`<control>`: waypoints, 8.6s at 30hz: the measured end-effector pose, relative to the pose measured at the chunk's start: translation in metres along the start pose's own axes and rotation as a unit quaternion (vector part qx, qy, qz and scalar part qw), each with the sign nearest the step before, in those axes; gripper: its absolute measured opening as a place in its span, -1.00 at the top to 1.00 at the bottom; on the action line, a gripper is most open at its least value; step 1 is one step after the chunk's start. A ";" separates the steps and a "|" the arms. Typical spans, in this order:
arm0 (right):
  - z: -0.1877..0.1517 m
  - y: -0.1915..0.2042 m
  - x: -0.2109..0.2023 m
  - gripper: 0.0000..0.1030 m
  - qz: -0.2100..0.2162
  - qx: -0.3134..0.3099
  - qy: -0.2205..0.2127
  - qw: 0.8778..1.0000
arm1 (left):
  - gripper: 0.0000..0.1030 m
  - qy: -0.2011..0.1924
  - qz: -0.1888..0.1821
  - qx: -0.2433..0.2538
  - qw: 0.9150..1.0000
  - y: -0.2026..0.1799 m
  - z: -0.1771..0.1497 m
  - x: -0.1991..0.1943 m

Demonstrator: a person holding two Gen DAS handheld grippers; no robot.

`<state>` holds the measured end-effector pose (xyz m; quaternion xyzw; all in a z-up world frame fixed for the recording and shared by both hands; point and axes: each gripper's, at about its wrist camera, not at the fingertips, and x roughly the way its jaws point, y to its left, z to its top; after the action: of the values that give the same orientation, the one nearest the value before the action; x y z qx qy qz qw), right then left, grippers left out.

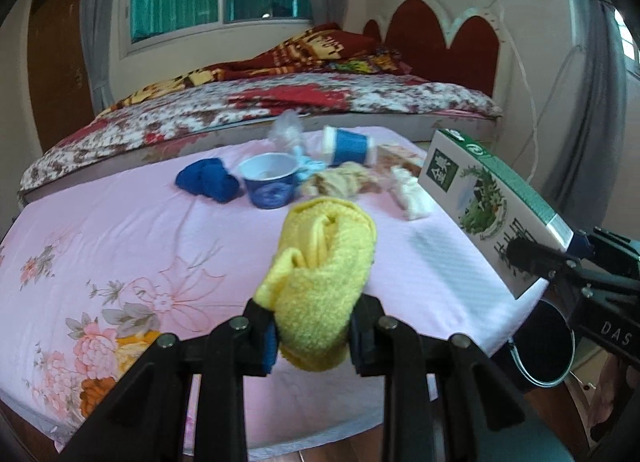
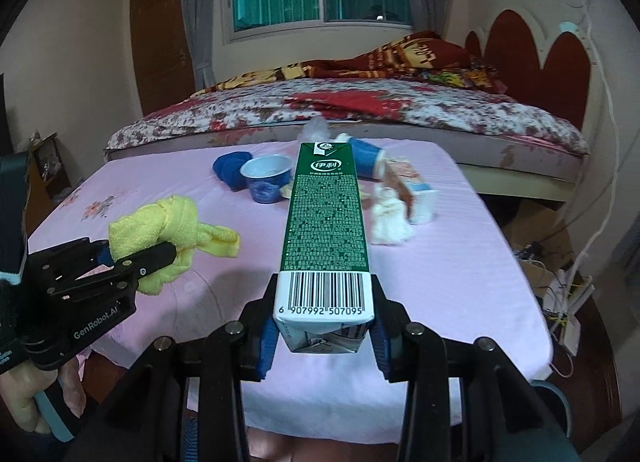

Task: Collect trash
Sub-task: 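Carry the yellow cloth and green carton with both tools over the bucket, then open both tools to drop the cloth and carton into the bucket, then move both open tools back toward the remaining trash on the table, then grasp the beige cloth with the left tool while the right tool grasps the white tissues, then carry the beige cloth and white tissues with both tools over the bucket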

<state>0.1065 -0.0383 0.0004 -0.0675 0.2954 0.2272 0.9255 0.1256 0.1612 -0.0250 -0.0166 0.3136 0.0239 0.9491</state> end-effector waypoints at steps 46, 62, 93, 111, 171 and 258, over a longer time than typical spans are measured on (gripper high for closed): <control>-0.180 -0.255 -0.125 0.19 -0.179 0.186 0.072 0.963 | 0.46 0.054 -0.224 0.182 0.956 -0.286 -0.045 0.008; -0.257 -0.304 -0.059 0.19 -0.163 0.187 0.174 0.953 | 0.46 0.162 -0.258 0.216 0.928 -0.341 -0.101 0.096; -0.253 -0.306 -0.057 -0.67 -0.206 0.186 0.186 0.943 | -0.99 0.165 -0.187 0.182 0.951 -0.305 -0.099 0.089; -0.163 -0.217 -0.110 -0.68 -0.176 0.164 0.082 0.967 | -0.99 0.089 -0.146 0.137 0.976 -0.226 -0.049 0.015; 0.062 -0.069 0.202 0.16 -0.003 0.022 0.104 0.994 | -0.48 0.068 -0.031 0.051 0.996 -0.006 0.068 0.178; -0.227 -0.295 -0.110 0.51 -0.158 0.212 0.103 0.959 | 0.49 0.128 -0.234 0.201 0.943 -0.327 -0.080 0.059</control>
<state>0.0462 -0.4011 -0.1240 0.0618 0.4162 0.0022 0.9072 0.1433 -0.1671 -0.1190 0.0982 0.4177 -0.2650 0.8635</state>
